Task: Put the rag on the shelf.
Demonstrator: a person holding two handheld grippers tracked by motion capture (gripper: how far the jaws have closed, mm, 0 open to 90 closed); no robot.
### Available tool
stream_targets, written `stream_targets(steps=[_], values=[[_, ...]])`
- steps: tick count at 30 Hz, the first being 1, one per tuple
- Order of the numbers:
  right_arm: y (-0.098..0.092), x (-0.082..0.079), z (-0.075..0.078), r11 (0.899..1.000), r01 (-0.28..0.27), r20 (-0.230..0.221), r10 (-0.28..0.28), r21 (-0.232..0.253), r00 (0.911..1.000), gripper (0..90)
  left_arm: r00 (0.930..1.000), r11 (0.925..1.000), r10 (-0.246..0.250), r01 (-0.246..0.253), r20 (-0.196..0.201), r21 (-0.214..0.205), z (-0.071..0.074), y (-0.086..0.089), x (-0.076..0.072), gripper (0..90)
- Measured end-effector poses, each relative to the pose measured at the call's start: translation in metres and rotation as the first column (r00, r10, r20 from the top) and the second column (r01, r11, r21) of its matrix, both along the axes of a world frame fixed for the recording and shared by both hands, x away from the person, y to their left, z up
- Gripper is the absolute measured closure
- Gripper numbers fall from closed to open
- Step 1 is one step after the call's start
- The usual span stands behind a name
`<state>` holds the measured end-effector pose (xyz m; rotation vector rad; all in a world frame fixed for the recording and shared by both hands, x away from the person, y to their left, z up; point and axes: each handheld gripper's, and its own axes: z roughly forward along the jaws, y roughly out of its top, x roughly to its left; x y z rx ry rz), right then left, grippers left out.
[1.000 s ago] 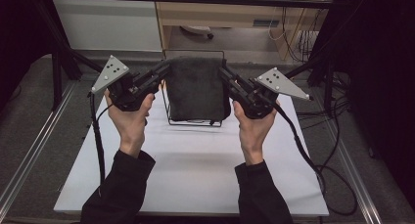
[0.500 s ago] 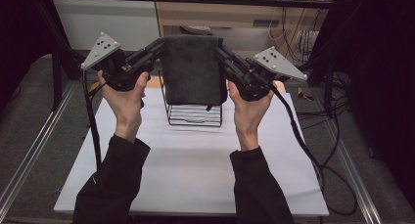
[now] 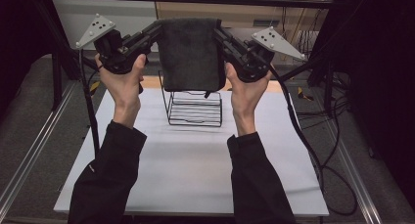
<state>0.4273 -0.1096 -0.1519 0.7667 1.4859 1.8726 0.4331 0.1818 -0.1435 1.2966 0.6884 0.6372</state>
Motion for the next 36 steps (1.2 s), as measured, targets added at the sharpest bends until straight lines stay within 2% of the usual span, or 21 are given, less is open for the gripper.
stream_targets(steps=[7, 17, 20, 29, 36], values=[[0.001, 0.011, 0.012, 1.0, 0.008, 0.004, -0.008, 0.003, 1.0, 81.7, 0.9999, 0.9998, 0.013, -0.013, 0.01, 0.012, 0.013, -0.001, 0.008, 81.4], [0.003, 0.026, 0.023, 1.0, 0.0, 0.008, -0.001, 0.02, 1.0, 81.7, 0.9997, 0.9999, 0.016, -0.016, 0.018, 0.0, 0.025, 0.002, 0.021, 81.4], [0.006, 0.03, 0.026, 1.0, 0.001, 0.01, -0.001, 0.014, 0.9999, 81.7, 0.9997, 0.9998, 0.02, -0.02, 0.011, 0.002, 0.029, 0.004, 0.025, 81.4], [0.009, 0.045, 0.039, 1.0, 0.002, 0.029, -0.002, 0.017, 0.9996, 81.7, 0.999, 0.9994, 0.036, -0.036, 0.027, -0.003, 0.043, 0.005, 0.034, 81.4], [0.01, 0.055, 0.048, 1.0, 0.007, 0.041, -0.007, 0.01, 0.9991, 81.7, 0.9983, 0.999, 0.044, -0.044, 0.039, -0.012, 0.048, 0.004, 0.044, 81.4]])
